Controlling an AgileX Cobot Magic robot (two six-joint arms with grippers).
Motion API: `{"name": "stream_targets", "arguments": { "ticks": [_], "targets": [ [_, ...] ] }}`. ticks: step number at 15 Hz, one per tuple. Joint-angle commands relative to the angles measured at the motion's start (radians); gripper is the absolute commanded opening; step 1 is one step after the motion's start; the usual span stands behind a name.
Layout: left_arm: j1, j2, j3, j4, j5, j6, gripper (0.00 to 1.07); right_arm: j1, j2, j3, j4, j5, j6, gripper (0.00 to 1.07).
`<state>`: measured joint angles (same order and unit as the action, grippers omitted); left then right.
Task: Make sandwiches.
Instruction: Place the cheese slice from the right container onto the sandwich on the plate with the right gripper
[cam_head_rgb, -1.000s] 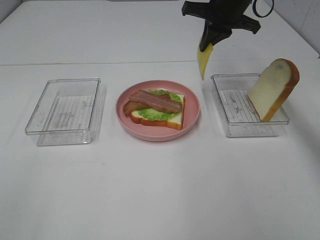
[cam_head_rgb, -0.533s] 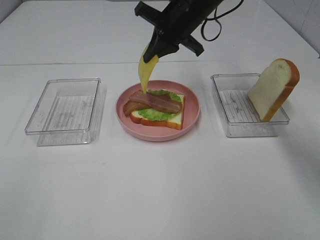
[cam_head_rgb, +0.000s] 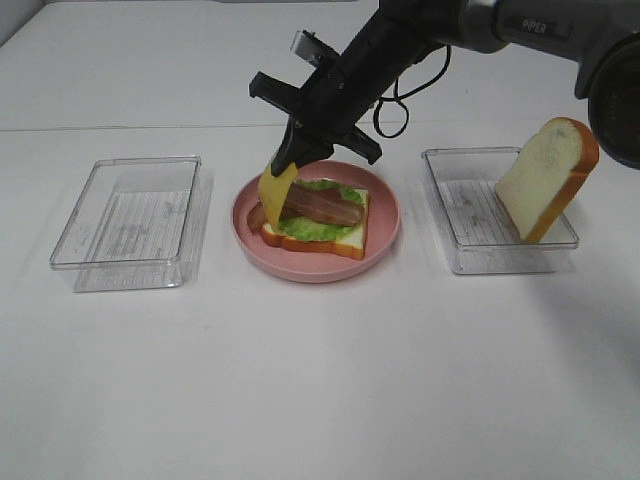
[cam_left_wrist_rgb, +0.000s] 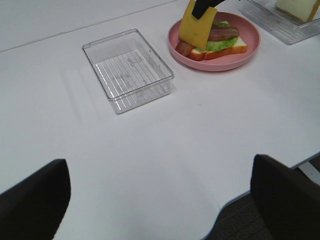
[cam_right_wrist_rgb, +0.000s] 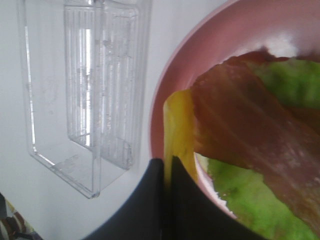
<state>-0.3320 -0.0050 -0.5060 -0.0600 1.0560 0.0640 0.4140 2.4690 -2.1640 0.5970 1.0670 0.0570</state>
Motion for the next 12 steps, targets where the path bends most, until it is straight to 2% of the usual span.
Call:
{"name": "stream_targets", "arguments": {
  "ticks": [1,2,6,8,11,12],
  "targets": [
    [-0.001,-0.022,0.006,-0.004,-0.009,-0.001,0.93,-0.003,-0.001,0.0,-0.082,0.0,0.043,0.0],
    [-0.001,-0.022,0.006,-0.004,-0.009,-0.001,0.93,-0.003,-0.001,0.0,-0.082,0.0,0.043,0.0],
    [-0.001,-0.022,0.006,-0.004,-0.009,-0.001,0.93,-0.003,-0.001,0.0,-0.21,0.006,0.112,0.0],
    [-0.001,-0.022,0.006,-0.004,-0.009,-0.001,0.93,-0.003,-0.001,0.0,-0.216,0.009,0.112,0.27],
    [-0.001,-0.022,0.006,-0.004,-0.009,-0.001,0.93,-0.003,-0.007,-0.005,-0.224,0.033,0.106,0.75],
    [-0.001,-0.022,0.006,-0.004,-0.009,-0.001,0.93,-0.003,-0.01,-0.006,-0.231,0.039,0.104,0.77]
  ]
}}
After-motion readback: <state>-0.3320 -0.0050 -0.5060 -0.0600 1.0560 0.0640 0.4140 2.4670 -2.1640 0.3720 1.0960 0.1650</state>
